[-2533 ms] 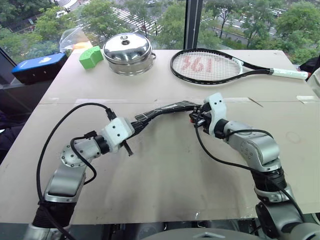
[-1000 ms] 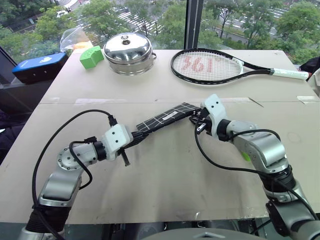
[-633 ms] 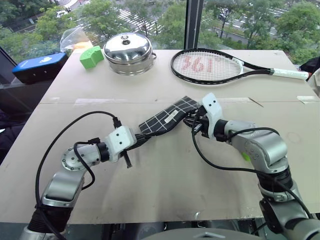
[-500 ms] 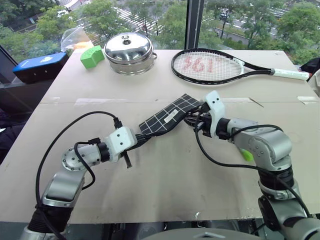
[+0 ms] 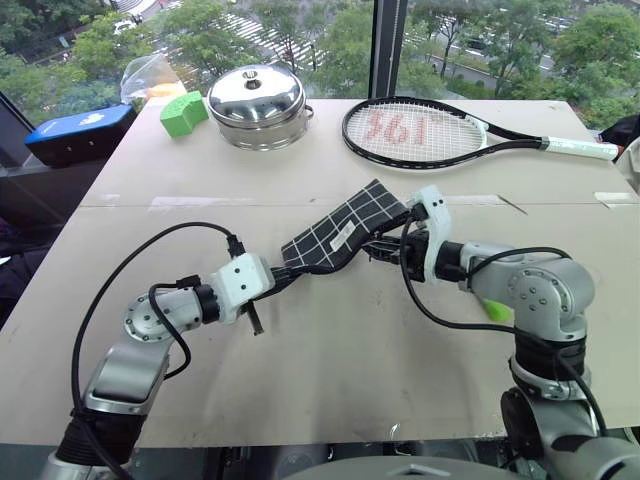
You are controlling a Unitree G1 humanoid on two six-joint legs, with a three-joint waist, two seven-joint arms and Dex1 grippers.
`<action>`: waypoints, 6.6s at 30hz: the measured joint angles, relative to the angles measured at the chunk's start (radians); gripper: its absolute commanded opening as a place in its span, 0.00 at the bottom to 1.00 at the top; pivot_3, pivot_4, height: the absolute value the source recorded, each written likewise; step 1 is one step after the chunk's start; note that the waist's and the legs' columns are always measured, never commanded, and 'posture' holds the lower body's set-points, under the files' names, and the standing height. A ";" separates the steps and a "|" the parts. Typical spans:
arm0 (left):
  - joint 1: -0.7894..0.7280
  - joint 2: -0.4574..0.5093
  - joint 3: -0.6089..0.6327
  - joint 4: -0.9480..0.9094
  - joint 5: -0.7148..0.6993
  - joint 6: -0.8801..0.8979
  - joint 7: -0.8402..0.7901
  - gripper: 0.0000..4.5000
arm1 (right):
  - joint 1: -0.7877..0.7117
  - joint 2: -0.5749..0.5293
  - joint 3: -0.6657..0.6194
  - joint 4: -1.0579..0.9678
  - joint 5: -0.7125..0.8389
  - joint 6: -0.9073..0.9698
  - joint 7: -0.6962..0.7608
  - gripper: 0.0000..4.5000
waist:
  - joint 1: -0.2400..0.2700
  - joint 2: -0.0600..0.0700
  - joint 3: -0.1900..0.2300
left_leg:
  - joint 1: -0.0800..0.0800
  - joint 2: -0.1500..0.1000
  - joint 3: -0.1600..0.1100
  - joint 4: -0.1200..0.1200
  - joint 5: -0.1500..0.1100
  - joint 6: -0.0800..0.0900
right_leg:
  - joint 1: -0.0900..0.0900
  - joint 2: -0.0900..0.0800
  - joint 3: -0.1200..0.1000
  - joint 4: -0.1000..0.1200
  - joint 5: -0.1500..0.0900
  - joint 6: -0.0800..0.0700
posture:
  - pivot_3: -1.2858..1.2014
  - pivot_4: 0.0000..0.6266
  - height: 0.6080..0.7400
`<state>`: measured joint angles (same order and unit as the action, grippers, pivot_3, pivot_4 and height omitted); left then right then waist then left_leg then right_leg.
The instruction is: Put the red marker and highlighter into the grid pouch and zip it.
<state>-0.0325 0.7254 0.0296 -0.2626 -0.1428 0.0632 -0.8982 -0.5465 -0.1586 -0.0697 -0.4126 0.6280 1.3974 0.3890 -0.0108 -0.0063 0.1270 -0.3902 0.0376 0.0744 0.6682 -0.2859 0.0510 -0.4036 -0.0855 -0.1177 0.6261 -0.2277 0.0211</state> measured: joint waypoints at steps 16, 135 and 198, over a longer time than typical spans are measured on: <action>-0.010 -0.015 0.003 0.013 -0.010 0.031 0.009 0.00 | 0.047 0.049 -0.137 0.052 0.071 0.068 -0.021 0.02 | -0.001 0.000 0.000 | 0.000 0.000 0.000 0.000 0.000 0.000 | 0.000 0.000 0.000 0.000 0.000 0.000 | 0.52 0.24 1.00; -0.194 -0.154 0.018 -0.193 -0.253 0.691 0.317 0.00 | -0.050 0.052 0.368 0.143 -0.160 -0.428 0.034 0.02 | 0.000 -0.006 0.002 | 0.000 0.000 -0.002 0.000 0.002 -0.003 | 0.000 0.004 0.007 0.000 0.000 0.000 | 0.52 0.24 1.00; -0.211 -0.051 -0.081 0.090 -0.152 0.149 -0.094 0.00 | -0.090 -0.400 0.708 0.237 -0.859 -1.128 0.258 0.99 | 0.001 -0.005 0.005 | 0.000 0.001 0.000 0.001 0.002 -0.004 | -0.001 0.005 0.004 -0.001 0.000 0.000 | 0.52 0.24 1.00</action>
<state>-0.2436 0.6745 -0.0517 -0.1726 -0.2950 0.2122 -0.9917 -0.6369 -0.5584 0.6381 -0.1754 -0.2311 0.2696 0.6466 -0.0096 -0.0116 0.1315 -0.3905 0.0388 0.0739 0.6689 -0.2835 0.0472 -0.4043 -0.0804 -0.1141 0.6255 -0.2280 0.0214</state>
